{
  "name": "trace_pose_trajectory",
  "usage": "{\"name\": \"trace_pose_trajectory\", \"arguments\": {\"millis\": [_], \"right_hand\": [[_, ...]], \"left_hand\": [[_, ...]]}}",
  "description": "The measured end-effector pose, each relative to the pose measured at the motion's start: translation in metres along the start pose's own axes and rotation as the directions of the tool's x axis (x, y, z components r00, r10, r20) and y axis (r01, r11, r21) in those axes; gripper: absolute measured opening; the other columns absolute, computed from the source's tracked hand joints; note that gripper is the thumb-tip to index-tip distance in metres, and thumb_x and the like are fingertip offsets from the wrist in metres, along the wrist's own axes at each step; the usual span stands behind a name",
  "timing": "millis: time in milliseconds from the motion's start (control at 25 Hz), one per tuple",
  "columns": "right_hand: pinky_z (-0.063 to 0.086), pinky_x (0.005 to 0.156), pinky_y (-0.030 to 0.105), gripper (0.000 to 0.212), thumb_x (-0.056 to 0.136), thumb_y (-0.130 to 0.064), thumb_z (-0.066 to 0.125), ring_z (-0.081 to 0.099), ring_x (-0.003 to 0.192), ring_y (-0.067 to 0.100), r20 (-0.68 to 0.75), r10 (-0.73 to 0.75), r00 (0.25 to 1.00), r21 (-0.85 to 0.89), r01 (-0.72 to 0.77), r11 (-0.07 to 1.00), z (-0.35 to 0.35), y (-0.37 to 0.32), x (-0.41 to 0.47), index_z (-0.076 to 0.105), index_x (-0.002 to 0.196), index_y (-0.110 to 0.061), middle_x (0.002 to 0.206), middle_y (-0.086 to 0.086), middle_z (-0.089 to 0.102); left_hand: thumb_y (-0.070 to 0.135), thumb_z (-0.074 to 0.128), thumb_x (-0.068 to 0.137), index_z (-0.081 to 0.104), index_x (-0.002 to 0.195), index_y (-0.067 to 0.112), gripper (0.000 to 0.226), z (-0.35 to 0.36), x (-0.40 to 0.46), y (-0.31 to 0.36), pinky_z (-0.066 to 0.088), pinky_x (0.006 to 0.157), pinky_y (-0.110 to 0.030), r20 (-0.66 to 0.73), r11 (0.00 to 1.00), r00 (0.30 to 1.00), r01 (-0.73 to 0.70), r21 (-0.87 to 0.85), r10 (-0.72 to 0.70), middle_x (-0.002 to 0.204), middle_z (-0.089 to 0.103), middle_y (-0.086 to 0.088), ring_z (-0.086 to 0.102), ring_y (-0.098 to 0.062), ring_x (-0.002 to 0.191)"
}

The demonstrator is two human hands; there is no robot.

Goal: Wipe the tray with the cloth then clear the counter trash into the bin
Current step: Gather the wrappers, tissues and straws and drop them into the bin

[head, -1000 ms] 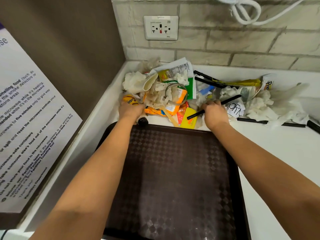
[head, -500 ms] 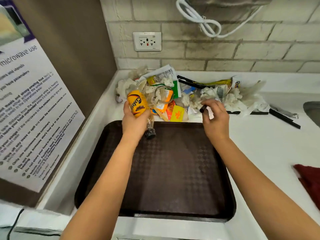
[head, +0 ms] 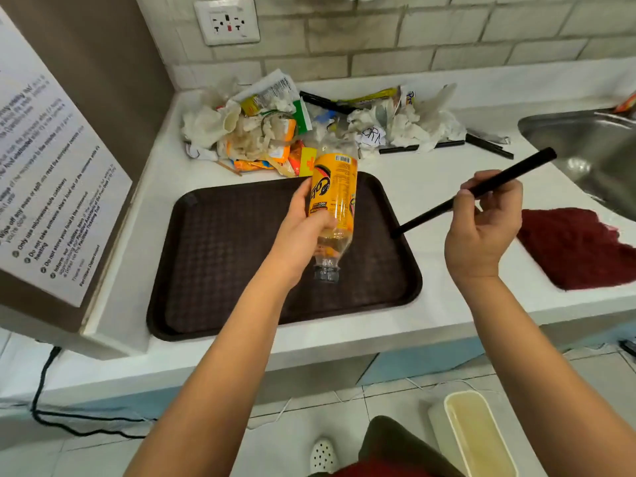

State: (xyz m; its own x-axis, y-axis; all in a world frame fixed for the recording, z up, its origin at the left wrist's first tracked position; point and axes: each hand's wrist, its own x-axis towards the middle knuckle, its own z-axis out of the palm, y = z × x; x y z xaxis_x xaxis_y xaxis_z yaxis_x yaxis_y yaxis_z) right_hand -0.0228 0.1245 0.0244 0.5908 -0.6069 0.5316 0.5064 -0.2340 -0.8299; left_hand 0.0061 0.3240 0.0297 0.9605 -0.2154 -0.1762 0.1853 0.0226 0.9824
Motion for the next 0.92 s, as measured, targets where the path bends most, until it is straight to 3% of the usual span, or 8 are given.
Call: {"name": "trace_pose_trajectory", "arguments": {"millis": [160,360,480,560,800,920], "right_hand": [[0.041,0.067,0.011,0.029,0.080,0.006,0.045,0.051,0.073,-0.004,-0.015,-0.018,1.000,0.010,0.018,1.000,-0.034,-0.008,-0.012,0.047,0.091,-0.021,0.080,-0.010,0.050],[0.043,0.067,0.011,0.030,0.081,0.007,0.045,0.052,0.075,-0.006,0.023,-0.014,1.000,-0.015,0.014,1.000,-0.074,-0.012,-0.027,0.047,0.091,-0.021,0.081,-0.011,0.050],[0.043,0.067,0.012,0.028,0.081,0.003,0.046,0.052,0.077,-0.005,0.026,0.023,0.999,-0.030,-0.022,0.999,-0.119,-0.010,-0.031,0.047,0.093,-0.022,0.083,-0.008,0.050],[0.043,0.065,0.018,0.027,0.081,0.000,0.048,0.051,0.076,-0.001,0.021,0.072,0.997,-0.027,-0.071,0.997,-0.152,-0.005,-0.035,0.047,0.095,-0.023,0.083,-0.007,0.052],[0.046,0.072,0.020,0.031,0.079,-0.004,0.058,0.054,0.077,0.007,0.021,0.230,0.973,-0.122,-0.226,0.966,-0.283,0.027,-0.066,0.049,0.096,-0.028,0.084,-0.002,0.054],[0.046,0.070,0.016,0.031,0.080,-0.006,0.059,0.055,0.074,0.000,-0.002,0.356,0.935,-0.195,-0.349,0.917,-0.337,0.050,-0.091,0.051,0.093,-0.032,0.084,-0.007,0.055]], "left_hand": [[0.020,0.054,0.061,0.032,0.129,0.034,0.074,0.020,-0.029,-0.018,0.050,0.085,-0.043,0.089,1.000,0.996,-0.011,0.021,0.009,0.114,0.057,0.004,0.059,-0.023,0.105],[0.016,0.055,0.061,0.036,0.124,0.032,0.068,0.051,-0.062,-0.032,0.052,0.067,-0.029,0.227,0.998,0.974,-0.031,0.056,0.018,0.105,0.060,0.008,0.063,-0.013,0.090],[0.015,0.054,0.063,0.036,0.126,0.028,0.067,0.090,-0.082,-0.042,0.050,0.063,-0.019,0.280,0.996,0.959,-0.052,0.068,0.031,0.106,0.059,0.009,0.063,-0.007,0.087],[0.013,0.055,0.065,0.036,0.125,0.025,0.064,0.115,-0.096,-0.054,0.053,0.065,-0.022,0.321,0.999,0.947,-0.040,0.030,0.029,0.106,0.060,0.007,0.063,-0.010,0.088],[0.014,0.065,0.056,0.044,0.114,0.019,0.062,0.201,-0.162,-0.143,0.050,0.075,-0.033,0.429,0.968,0.882,0.243,-0.064,-0.194,0.103,0.063,0.003,0.063,-0.017,0.088],[0.011,0.055,0.064,0.047,0.107,0.020,0.044,0.232,-0.184,-0.195,0.049,0.066,-0.031,0.369,0.883,0.844,0.456,-0.112,-0.390,0.099,0.060,-0.003,0.062,-0.019,0.078]]}}
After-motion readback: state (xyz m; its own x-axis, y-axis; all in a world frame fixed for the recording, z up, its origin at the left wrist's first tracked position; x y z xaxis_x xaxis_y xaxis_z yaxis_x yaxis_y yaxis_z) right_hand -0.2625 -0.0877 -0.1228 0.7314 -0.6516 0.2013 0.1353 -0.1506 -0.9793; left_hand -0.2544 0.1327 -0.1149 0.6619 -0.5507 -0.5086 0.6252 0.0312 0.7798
